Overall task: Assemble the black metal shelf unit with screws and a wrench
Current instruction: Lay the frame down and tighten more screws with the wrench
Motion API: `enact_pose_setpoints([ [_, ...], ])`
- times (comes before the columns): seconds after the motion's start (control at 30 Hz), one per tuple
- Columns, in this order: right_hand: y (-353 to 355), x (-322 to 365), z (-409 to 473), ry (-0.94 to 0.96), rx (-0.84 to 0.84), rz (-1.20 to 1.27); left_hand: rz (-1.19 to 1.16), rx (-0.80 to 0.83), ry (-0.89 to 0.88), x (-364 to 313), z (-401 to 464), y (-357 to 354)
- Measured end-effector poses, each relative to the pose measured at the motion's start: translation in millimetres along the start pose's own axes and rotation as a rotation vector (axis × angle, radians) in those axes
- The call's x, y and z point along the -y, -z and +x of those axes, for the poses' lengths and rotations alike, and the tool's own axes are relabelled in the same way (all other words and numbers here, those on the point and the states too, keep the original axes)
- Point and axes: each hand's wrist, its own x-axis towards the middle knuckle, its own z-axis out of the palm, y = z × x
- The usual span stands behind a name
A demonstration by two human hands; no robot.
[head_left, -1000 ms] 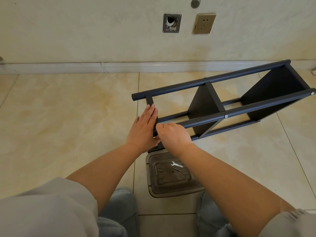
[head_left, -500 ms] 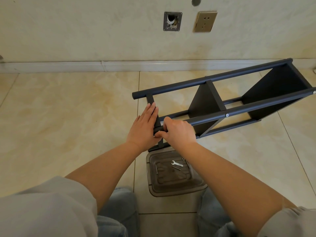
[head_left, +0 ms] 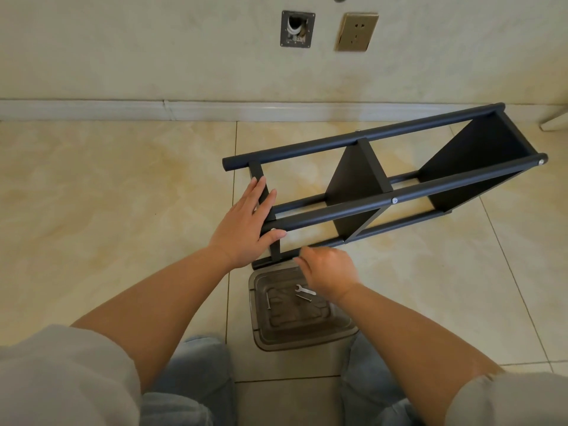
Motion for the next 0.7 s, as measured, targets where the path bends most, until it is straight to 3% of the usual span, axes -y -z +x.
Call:
enact_pose_setpoints([
  [0.1, -31, -16, 3, -0.162, 0.256, -0.022, -0.010, 0.004, -0.007, 0, -1, 0],
  [0.2, -57, -22, 9, -0.353, 0.364, 0.093, -0.016, 0.006, -0.024, 1, -1, -1],
  [0.47, -118, -26, 26, -0.527, 0.471, 0.204, -0.113, -0.023, -0.037, 3, 0, -3],
  [0.7, -151, -32, 12, -0.696, 0.394, 0.093, -0.179, -0.064, -0.056, 6, 1, -7],
])
